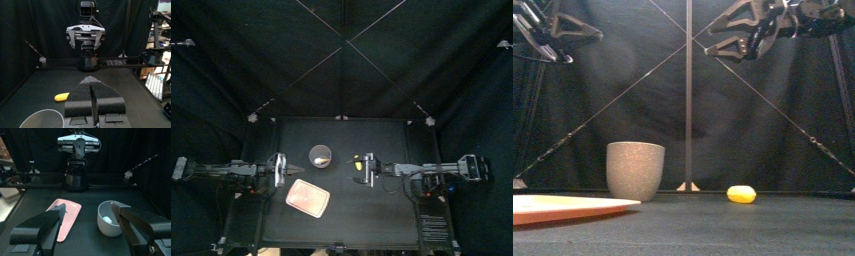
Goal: Pick the ice cream then place it in the grey bowl
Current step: Drop ice cream in the grey bowl and return to neutral
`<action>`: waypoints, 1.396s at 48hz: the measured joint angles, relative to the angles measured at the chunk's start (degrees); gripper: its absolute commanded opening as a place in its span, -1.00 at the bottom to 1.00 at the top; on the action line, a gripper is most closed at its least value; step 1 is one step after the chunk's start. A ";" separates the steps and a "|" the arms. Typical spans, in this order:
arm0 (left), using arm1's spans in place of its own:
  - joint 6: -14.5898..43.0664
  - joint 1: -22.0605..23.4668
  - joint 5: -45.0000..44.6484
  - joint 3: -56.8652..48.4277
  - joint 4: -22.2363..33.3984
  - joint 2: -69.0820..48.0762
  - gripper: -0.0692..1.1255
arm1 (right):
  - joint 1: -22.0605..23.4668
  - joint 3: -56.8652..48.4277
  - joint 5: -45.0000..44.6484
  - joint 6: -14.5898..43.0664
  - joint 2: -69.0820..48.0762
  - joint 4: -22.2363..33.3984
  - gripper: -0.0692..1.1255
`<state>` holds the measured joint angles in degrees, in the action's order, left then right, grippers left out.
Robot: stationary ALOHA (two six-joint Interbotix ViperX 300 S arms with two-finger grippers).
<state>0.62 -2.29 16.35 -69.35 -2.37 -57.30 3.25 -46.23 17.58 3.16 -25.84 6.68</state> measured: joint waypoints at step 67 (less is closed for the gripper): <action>0.00 -0.26 0.09 -0.70 -0.35 -0.09 -0.94 | -5.71 -19.60 -0.70 -0.09 -29.53 -3.43 0.85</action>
<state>0.62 -2.55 16.44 -70.05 -2.72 -57.39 -2.46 -65.83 16.88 3.08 -55.37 3.25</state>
